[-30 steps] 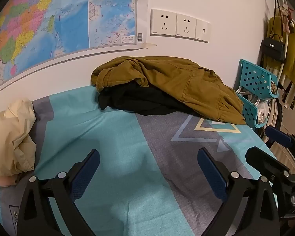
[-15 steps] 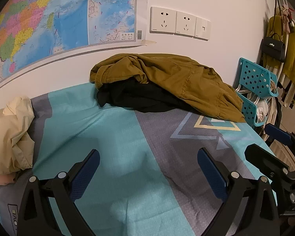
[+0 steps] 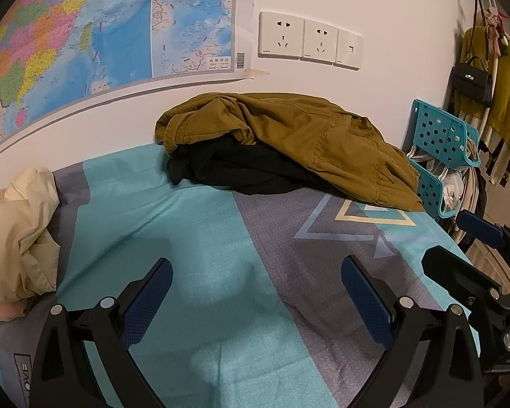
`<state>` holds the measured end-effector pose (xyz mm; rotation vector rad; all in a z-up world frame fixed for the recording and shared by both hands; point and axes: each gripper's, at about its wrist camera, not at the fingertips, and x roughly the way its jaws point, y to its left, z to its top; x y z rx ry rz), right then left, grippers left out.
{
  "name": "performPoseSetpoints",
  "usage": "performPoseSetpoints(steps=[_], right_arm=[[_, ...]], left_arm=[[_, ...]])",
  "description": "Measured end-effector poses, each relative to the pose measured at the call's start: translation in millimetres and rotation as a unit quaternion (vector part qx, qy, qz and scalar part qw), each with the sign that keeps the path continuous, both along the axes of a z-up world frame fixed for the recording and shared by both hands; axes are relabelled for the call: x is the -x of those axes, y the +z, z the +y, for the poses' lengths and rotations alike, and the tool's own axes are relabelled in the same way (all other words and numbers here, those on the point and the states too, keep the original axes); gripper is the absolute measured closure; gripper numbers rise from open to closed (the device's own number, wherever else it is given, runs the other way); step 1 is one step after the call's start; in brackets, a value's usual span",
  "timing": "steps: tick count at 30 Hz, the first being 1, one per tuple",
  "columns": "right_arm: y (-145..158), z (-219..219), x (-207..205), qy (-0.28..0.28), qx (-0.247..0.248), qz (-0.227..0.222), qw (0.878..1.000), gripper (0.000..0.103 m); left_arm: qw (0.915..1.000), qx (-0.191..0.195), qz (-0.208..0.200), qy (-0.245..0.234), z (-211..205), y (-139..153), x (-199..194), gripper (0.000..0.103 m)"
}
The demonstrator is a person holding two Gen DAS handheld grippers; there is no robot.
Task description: Fold large clothes
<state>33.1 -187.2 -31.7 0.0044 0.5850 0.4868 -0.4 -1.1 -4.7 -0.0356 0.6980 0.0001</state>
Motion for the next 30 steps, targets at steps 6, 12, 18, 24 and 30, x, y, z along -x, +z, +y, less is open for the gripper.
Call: performPoseSetpoints(steps=[6,12,18,24,30], right_arm=[[1.3,1.2,-0.7,0.004,-0.001,0.0,1.0,0.006],[1.1,0.7,-1.5,0.004,-0.006,0.002,1.0,0.006],[-0.2,0.5,-1.1,0.006,-0.005,0.0,1.0,0.006],[-0.3,0.1,-1.0,0.007,-0.007,0.0,1.0,0.006],[-1.1,0.0,0.6,0.006,-0.008,0.0,1.0,0.006]], left_arm=[[1.0,0.002,0.0,0.002,0.4,0.0,0.2,0.007],[1.0,-0.001,-0.001,0.004,1.6,3.1,-0.4,0.007],[1.0,0.0,0.002,0.008,2.7,2.6,-1.4,0.007],[1.0,0.0,0.001,0.007,3.6,2.3,-1.1,0.007],[1.0,0.0,0.001,0.007,4.0,2.6,-1.3,0.007]])
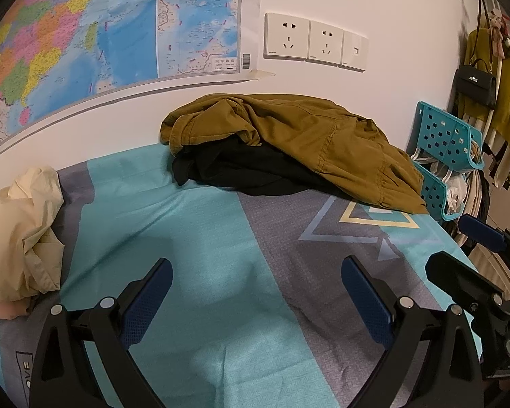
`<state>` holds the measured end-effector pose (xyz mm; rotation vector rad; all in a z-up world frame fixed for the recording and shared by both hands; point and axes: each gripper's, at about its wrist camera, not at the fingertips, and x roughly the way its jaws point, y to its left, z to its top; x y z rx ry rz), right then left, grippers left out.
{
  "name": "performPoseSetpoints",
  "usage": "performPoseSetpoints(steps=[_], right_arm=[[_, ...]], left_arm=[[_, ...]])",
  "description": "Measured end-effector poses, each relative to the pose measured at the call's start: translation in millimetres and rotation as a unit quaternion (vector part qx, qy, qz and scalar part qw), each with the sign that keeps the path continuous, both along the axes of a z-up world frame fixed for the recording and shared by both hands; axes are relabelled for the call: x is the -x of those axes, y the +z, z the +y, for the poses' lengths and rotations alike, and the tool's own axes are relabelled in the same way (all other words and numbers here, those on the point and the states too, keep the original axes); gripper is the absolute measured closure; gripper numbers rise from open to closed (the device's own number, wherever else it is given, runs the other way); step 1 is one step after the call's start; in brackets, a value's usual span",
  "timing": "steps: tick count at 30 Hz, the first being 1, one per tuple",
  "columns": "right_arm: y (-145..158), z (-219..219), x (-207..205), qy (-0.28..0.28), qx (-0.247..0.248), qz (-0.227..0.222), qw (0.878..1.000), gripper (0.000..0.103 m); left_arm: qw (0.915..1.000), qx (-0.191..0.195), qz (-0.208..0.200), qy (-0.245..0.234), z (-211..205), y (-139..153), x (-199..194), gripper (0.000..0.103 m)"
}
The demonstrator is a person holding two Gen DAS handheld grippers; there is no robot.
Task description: Fold large clothes
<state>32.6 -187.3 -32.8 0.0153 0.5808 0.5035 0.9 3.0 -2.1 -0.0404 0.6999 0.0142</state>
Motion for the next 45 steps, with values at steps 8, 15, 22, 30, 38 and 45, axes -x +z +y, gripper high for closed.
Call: performPoseSetpoints(steps=[8,15,22,30,38,45], right_arm=[[0.7,-0.9,0.5,0.002,-0.003,0.0,1.0,0.006],[1.1,-2.6,-0.1,0.001,-0.004,0.0,1.0,0.006],[1.8,-3.4,0.4,0.0,-0.004,0.0,1.0,0.006],[1.5,-3.9,0.4,0.0,-0.004,0.0,1.0,0.006],[1.5,-4.0,0.3,-0.001,-0.003,0.0,1.0,0.006],[1.5,-4.0,-0.8,0.001,-0.002,0.001,1.0,0.006]], left_arm=[[1.0,-0.002,0.0,0.0,0.1,0.2,1.0,0.007],[1.0,-0.007,-0.001,0.001,-1.6,0.5,1.5,0.007],[1.0,-0.009,-0.002,0.0,-3.5,-0.1,1.0,0.007],[0.9999,-0.012,-0.001,0.001,-5.4,-0.7,1.0,0.007],[0.9999,-0.013,0.0,0.0,-5.1,-0.9,0.4,0.007],[0.9999,-0.012,0.001,0.001,-4.5,-1.8,-0.9,0.007]])
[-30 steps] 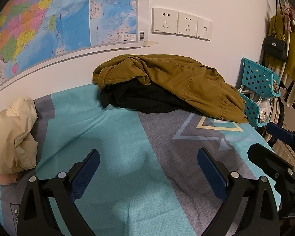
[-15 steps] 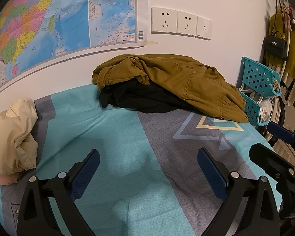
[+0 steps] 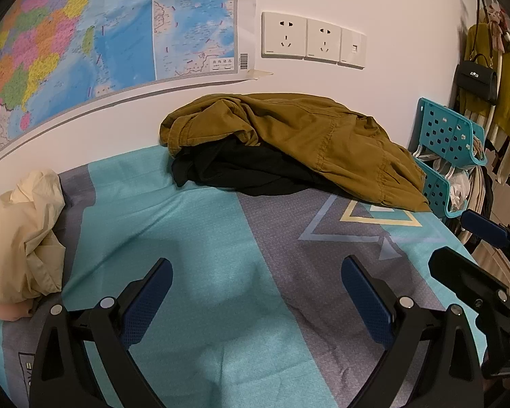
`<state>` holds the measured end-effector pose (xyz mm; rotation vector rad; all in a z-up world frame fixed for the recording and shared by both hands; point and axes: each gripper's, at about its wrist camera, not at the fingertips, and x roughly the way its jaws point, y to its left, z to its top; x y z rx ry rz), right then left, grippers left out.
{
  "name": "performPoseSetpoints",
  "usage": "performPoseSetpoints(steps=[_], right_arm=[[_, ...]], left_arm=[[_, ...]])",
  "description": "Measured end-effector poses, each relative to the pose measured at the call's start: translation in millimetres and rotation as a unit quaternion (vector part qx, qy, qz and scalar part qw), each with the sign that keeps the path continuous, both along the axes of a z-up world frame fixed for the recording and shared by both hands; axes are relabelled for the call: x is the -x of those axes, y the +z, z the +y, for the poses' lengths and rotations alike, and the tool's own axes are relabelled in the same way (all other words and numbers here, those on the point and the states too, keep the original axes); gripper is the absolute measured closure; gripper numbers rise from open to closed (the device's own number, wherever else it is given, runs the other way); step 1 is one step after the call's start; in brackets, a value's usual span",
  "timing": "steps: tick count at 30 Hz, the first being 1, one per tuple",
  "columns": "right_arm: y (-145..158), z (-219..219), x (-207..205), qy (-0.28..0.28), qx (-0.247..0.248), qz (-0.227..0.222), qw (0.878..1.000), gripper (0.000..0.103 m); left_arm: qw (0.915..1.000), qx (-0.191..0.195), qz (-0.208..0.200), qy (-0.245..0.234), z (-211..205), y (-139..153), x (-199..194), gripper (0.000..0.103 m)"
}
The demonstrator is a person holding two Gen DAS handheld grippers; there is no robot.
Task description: Fold large clothes
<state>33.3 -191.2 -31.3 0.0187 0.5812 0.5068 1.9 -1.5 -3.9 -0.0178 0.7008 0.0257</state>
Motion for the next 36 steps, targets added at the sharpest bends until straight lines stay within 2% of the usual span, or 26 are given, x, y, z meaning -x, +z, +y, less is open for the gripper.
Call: performPoseSetpoints(steps=[36], right_arm=[[-3.1,4.6,-6.5,0.002,0.001,0.004,1.0,0.006]], left_arm=[[1.0,0.004,0.005,-0.002,2.2,-3.3,-5.4,0.007]])
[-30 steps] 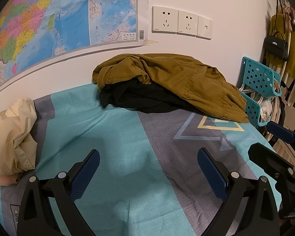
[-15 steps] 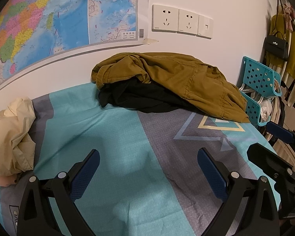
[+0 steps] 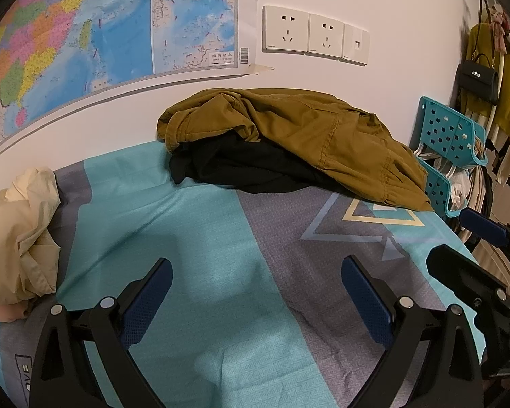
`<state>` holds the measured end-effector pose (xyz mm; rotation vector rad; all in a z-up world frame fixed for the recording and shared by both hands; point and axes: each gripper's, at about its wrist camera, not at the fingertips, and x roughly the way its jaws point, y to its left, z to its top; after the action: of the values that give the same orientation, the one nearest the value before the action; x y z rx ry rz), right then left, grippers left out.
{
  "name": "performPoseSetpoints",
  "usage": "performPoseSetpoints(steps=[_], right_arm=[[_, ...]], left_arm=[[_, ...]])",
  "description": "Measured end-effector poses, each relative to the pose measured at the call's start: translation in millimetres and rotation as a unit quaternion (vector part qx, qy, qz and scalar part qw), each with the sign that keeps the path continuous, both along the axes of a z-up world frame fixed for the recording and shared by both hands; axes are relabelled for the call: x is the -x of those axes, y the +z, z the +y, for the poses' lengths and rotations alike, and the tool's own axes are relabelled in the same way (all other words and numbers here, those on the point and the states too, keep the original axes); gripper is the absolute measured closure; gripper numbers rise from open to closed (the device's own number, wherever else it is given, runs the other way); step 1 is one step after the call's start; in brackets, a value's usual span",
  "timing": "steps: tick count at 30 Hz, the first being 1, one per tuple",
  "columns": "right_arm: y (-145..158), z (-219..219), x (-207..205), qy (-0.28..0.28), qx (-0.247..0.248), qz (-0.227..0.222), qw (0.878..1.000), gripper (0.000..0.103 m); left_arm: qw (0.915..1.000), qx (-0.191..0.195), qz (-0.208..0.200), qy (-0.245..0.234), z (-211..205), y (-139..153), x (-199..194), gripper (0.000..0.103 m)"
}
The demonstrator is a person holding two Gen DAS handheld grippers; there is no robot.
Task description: Fold large clothes
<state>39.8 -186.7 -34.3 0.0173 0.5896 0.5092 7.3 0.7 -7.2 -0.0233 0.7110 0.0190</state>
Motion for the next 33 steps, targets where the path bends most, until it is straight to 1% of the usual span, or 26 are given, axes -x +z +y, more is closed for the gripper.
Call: performPoseSetpoints(steps=[15,21,25,29,33], right_arm=[[0.1,3.8,-5.2,0.003,0.003,-0.005,1.0,0.006],[2.0,7.5,-7.0,0.009,0.01,-0.01,1.0,0.006],[6.2,18.8,-18.5,0.024,0.03,-0.023,0.999,0.006],[9.0,42.3,-49.5,0.049,0.061,-0.031,0.996,0.006],[3.2,85.7,-98.6,0.075,0.132,-0.046,0.987,0.007]], left_arm=[[1.0,0.001,0.001,0.0,-0.9,-1.6,-2.1,0.007],[0.9999,0.007,0.008,-0.003,-0.1,-2.7,-6.1,0.007],[0.9996,0.02,0.021,0.003,6.7,-4.8,-13.3,0.007],[0.9992,0.006,0.029,0.025,18.3,-8.8,-23.2,0.007],[0.9981,-0.001,0.038,0.048,34.9,-13.1,-33.0,0.007]])
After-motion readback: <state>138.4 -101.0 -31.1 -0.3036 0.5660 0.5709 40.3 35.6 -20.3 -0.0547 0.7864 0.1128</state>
